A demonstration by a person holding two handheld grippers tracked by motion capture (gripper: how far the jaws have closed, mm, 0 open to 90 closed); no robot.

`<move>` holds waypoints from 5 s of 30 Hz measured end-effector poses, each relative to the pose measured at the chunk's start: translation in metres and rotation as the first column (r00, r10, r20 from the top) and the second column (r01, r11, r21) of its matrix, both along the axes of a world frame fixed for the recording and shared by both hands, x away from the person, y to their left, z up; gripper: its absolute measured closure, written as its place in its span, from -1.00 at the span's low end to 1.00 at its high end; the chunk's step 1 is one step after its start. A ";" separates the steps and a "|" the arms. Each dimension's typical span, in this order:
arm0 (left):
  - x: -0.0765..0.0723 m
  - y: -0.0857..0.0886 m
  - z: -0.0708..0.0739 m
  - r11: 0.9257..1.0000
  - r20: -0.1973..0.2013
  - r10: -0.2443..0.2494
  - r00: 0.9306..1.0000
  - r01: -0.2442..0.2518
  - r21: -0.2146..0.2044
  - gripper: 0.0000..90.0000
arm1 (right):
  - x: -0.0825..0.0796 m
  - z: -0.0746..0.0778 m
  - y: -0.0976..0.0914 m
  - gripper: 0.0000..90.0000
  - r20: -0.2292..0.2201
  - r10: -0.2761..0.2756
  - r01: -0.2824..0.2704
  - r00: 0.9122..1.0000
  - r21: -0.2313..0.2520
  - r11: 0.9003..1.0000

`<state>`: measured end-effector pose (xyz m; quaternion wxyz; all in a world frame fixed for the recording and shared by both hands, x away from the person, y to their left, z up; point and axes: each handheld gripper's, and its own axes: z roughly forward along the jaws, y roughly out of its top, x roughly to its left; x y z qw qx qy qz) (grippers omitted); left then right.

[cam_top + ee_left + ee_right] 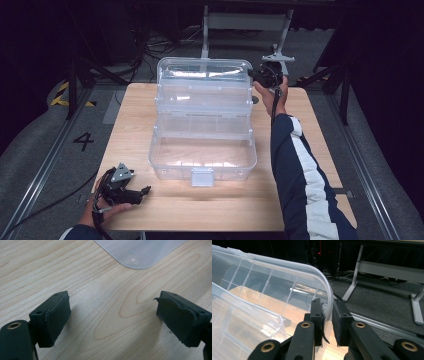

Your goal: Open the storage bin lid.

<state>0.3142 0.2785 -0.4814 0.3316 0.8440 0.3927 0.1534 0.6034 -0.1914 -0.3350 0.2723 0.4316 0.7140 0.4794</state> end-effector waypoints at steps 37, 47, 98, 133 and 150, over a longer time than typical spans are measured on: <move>0.001 0.000 0.000 1.000 -0.007 0.012 1.000 -0.012 -0.007 -0.72 | 0.030 -0.038 0.002 0.69 -0.115 -0.017 0.018 0.993 0.002 1.000; 0.001 0.000 0.000 1.000 -0.005 0.009 1.000 -0.009 -0.001 -0.72 | 0.028 -0.048 -0.004 0.76 -0.130 -0.002 0.004 0.992 0.018 1.000; 0.000 -0.001 -0.001 1.000 -0.004 0.020 1.000 -0.020 -0.006 -0.72 | -0.042 -0.007 -0.031 0.54 -0.053 0.094 -0.103 0.994 -0.200 0.974; 0.000 -0.001 -0.001 1.000 -0.005 0.024 1.000 -0.024 -0.006 -0.72 | -0.151 -0.020 -0.063 0.31 -0.039 0.269 -0.269 0.962 -0.288 0.919; 0.000 -0.001 -0.001 1.000 -0.005 0.027 1.000 -0.027 -0.005 -0.72 | -0.196 -0.051 -0.074 0.12 -0.065 0.301 -0.305 0.951 -0.323 0.896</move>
